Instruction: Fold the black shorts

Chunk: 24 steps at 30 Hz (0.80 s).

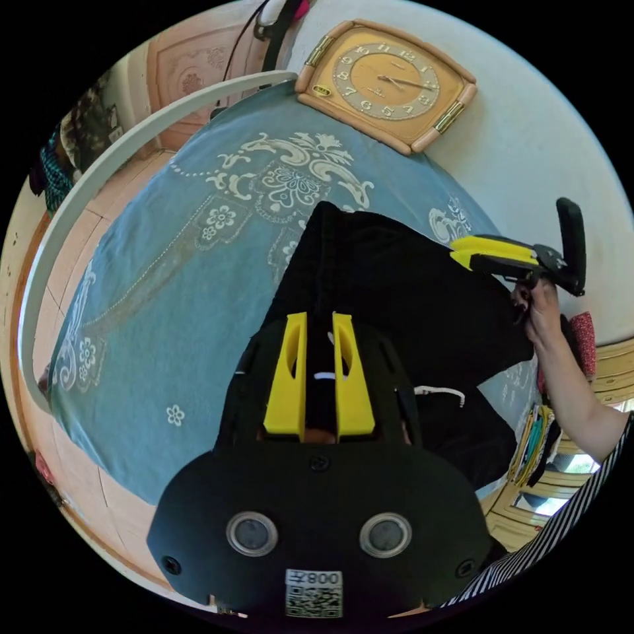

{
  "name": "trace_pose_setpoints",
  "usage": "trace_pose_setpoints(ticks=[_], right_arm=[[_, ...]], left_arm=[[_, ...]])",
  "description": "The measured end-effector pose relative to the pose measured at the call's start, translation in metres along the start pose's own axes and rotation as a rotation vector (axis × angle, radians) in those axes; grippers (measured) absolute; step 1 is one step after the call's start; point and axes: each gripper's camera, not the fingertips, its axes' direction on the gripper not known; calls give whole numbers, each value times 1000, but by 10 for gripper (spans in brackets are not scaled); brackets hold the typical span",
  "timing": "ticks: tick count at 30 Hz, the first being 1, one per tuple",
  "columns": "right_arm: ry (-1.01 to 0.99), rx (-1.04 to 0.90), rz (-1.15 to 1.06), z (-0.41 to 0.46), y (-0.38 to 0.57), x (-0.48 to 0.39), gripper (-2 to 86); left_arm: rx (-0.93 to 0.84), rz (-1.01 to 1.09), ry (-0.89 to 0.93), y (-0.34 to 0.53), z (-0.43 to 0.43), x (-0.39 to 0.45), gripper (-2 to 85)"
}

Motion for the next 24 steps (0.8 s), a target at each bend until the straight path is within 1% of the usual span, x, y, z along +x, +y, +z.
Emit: trace_pose_setpoints(ticks=[2, 3, 5, 7, 9, 12, 14, 16, 18, 21, 24], right_arm=[[111, -119, -43, 28, -17, -11, 69], [135, -143, -48, 33, -19, -12, 65], [139, -92, -64, 32, -21, -16, 35], [115, -86, -61, 30, -24, -15, 24], [138, -64, -44, 26, -28, -11, 19], [119, 10, 3, 11, -35, -4, 17], [89, -57, 8, 21, -40, 1, 20], [80, -100, 20, 31, -39, 6, 25], [46, -63, 47, 26, -35, 11, 36], [3, 13, 93, 11, -22, 20, 58], [-34, 131, 149, -13, 3, 30, 73]], left_arm=[[-13, 22, -31, 1, 3, -5, 48], [-12, 22, -31, 2, 2, -6, 44], [10, 21, -1, 6, -5, -14, 32], [36, 39, 2, 6, -12, -17, 28], [77, 56, 3, 3, -21, -19, 26], [114, 87, 7, -9, -29, -23, 29], [72, 81, -46, -15, -20, -29, 36], [27, 67, -56, -17, -11, -35, 45], [53, 46, -48, -14, -14, -38, 51], [143, 19, -12, -2, -32, -39, 62], [213, -22, 35, 21, -52, -42, 72]])
